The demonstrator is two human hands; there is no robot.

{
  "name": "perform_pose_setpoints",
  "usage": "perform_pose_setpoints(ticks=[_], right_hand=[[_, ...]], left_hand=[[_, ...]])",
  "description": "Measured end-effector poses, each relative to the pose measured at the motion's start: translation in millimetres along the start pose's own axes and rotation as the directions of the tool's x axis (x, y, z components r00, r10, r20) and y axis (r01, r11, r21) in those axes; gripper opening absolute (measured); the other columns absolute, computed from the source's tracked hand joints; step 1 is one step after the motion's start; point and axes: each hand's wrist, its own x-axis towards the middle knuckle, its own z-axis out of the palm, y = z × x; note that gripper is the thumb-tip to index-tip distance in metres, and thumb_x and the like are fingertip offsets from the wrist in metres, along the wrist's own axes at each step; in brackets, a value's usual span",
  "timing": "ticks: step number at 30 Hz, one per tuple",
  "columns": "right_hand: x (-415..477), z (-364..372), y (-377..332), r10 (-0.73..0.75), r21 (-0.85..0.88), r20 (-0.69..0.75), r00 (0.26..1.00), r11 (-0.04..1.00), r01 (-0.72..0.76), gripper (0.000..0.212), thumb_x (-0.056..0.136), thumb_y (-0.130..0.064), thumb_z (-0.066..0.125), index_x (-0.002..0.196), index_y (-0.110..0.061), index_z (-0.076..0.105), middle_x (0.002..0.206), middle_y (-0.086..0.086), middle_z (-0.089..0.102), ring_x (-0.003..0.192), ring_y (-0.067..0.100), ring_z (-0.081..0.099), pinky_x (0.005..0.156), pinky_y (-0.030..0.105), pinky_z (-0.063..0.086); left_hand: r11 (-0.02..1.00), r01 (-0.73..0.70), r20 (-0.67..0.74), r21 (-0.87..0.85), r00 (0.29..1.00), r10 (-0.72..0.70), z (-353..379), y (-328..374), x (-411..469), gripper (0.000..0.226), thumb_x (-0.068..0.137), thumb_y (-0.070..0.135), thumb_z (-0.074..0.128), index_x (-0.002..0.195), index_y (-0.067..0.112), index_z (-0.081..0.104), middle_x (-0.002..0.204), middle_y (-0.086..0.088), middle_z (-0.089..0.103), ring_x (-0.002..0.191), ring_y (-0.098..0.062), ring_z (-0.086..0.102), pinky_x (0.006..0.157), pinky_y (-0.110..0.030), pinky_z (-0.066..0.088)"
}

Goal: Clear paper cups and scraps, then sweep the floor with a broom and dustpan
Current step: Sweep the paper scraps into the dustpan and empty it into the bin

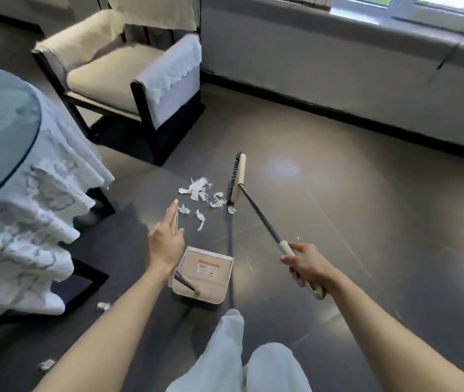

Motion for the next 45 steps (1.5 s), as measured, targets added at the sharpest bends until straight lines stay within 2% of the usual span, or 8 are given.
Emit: perform_pose_setpoints(ticks=[4,10,15,22,33,38,43,45], right_hand=[[46,-46,-8,0.001,-0.073,-0.021,1.0,0.997,-0.003,0.034,0.093,-0.002,0.056,0.126,0.002,0.053,0.056,0.007,0.041,0.031,0.011,0.037,0.032,0.019,0.032],[86,-112,-14,0.081,-0.024,-0.02,0.997,0.996,-0.081,0.036,0.094,-0.004,0.056,0.13,-0.007,0.053,0.056,0.007,0.041,0.032,0.01,0.037,0.032,0.017,0.033],[103,-186,14,0.14,0.02,-0.044,0.989,0.99,-0.139,0.039,0.094,-0.005,0.056,0.132,-0.012,0.052,0.056,0.007,0.042,0.035,0.012,0.037,0.033,0.018,0.032],[95,-304,90,0.146,-0.231,-0.123,0.982,0.958,-0.171,0.02,0.091,-0.009,0.058,0.109,-0.016,0.059,0.053,0.007,0.051,0.036,0.019,0.045,0.04,0.028,0.041],[104,-352,153,0.349,-0.276,0.054,0.936,0.906,-0.322,0.031,0.086,-0.002,0.036,0.113,-0.017,0.042,0.067,0.013,0.058,0.046,0.02,0.051,0.043,0.026,0.045],[120,-349,142,0.432,-0.116,0.155,0.888,0.901,-0.418,0.038,0.092,-0.008,0.032,0.127,-0.022,0.032,0.068,0.01,0.049,0.046,0.016,0.042,0.039,0.019,0.037],[125,-342,134,0.388,-0.268,0.205,0.898,0.905,-0.33,0.034,0.097,-0.016,0.037,0.131,-0.023,0.038,0.069,0.004,0.045,0.053,0.013,0.042,0.045,0.024,0.037],[121,-335,134,0.424,-0.185,0.21,0.881,0.902,-0.39,0.03,0.097,-0.018,0.041,0.124,-0.03,0.039,0.07,0.004,0.045,0.05,0.011,0.042,0.042,0.022,0.038]], left_hand=[[0.999,0.008,0.04,0.05,0.999,-0.01,45,27,34,0.068,0.088,0.001,0.054,0.146,0.032,0.037,0.129,-0.013,0.061,0.114,-0.033,0.057,0.096,-0.034,0.042],[0.994,-0.076,0.112,0.082,0.991,0.067,103,83,70,0.071,0.088,0.0,0.055,0.147,0.033,0.035,0.117,-0.011,0.066,0.096,-0.022,0.057,0.089,-0.024,0.04],[0.991,-0.101,0.2,0.085,0.976,0.082,164,133,70,0.072,0.088,0.002,0.054,0.146,0.039,0.033,0.117,-0.011,0.065,0.104,-0.03,0.057,0.095,-0.031,0.04],[0.959,-0.254,0.426,0.129,0.887,0.178,271,202,33,0.072,0.09,0.003,0.051,0.148,0.037,0.026,0.089,-0.009,0.053,0.093,-0.03,0.056,0.085,-0.035,0.044],[0.987,-0.129,0.264,0.092,0.959,0.101,335,234,16,0.079,0.084,0.011,0.067,0.149,0.032,0.028,0.1,-0.021,0.062,0.096,-0.031,0.059,0.089,-0.028,0.041],[0.987,-0.112,0.294,0.113,0.953,0.074,326,233,23,0.08,0.086,0.008,0.063,0.148,0.043,0.027,0.107,0.003,0.054,0.11,-0.027,0.057,0.093,-0.018,0.034],[0.985,-0.085,0.287,0.151,0.957,0.039,324,230,-1,0.082,0.088,0.015,0.06,0.14,0.06,0.015,0.097,-0.01,0.068,0.072,-0.021,0.058,0.086,-0.038,0.05],[0.989,-0.07,0.256,0.13,0.966,0.034,328,231,-4,0.077,0.09,0.017,0.059,0.14,0.059,0.018,0.09,-0.009,0.069,0.078,-0.025,0.061,0.083,-0.037,0.048]])
